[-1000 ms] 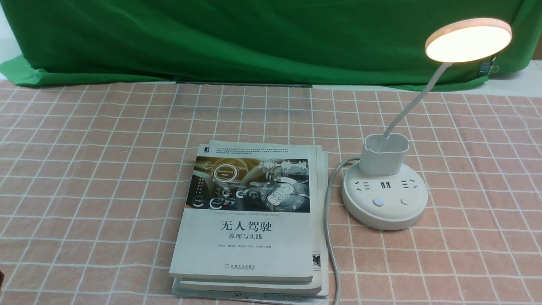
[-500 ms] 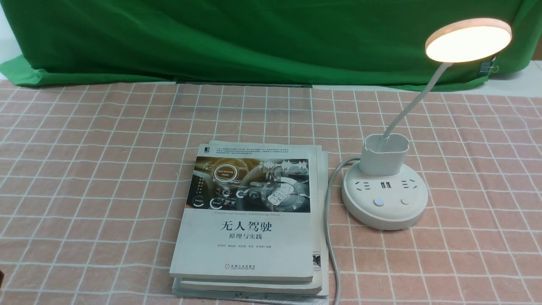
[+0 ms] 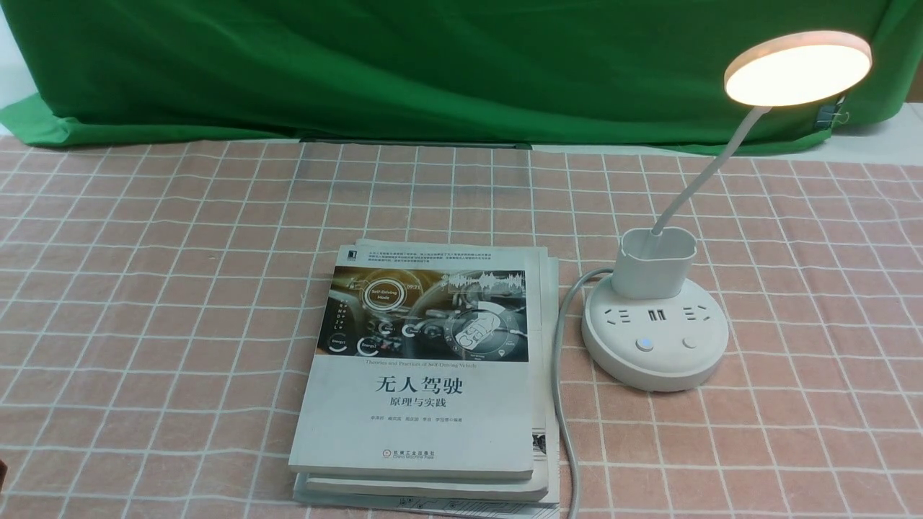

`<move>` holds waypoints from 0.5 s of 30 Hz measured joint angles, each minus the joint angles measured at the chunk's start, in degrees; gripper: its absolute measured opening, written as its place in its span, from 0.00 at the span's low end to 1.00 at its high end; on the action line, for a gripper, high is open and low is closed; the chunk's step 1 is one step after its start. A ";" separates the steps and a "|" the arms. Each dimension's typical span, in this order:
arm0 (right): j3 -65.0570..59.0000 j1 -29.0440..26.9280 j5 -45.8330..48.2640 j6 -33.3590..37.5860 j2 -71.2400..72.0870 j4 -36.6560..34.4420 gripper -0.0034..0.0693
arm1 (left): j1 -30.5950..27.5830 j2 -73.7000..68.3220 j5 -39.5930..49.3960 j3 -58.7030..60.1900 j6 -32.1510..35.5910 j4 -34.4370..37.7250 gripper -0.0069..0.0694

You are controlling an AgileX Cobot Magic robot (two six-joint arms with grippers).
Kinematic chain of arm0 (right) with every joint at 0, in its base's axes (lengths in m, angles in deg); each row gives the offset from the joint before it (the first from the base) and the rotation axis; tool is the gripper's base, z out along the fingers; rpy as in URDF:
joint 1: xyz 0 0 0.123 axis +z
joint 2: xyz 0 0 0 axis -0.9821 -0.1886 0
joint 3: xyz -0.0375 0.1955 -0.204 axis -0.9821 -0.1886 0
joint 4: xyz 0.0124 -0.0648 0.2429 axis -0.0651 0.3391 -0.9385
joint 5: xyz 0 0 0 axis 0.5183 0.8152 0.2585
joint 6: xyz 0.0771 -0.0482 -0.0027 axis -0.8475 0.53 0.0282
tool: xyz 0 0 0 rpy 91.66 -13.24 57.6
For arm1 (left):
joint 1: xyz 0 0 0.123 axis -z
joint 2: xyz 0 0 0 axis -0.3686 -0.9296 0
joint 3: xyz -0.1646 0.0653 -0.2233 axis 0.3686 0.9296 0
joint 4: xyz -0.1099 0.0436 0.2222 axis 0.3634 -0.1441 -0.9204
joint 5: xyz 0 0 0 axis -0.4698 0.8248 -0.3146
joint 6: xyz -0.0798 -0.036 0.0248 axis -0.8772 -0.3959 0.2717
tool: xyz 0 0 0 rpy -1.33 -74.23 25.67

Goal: Turn on the table lamp on the pink coffee tablecloth with your hand.

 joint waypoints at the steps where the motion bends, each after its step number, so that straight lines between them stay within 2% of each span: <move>1: 0.00 0.00 0.06 0.00 0.00 0.00 0.12 | 0.00 0.00 0.00 0.00 0.00 0.00 0.12; 15: 0.00 0.00 0.06 -0.02 0.00 0.00 0.14 | 0.00 0.00 0.00 0.00 0.00 0.00 0.12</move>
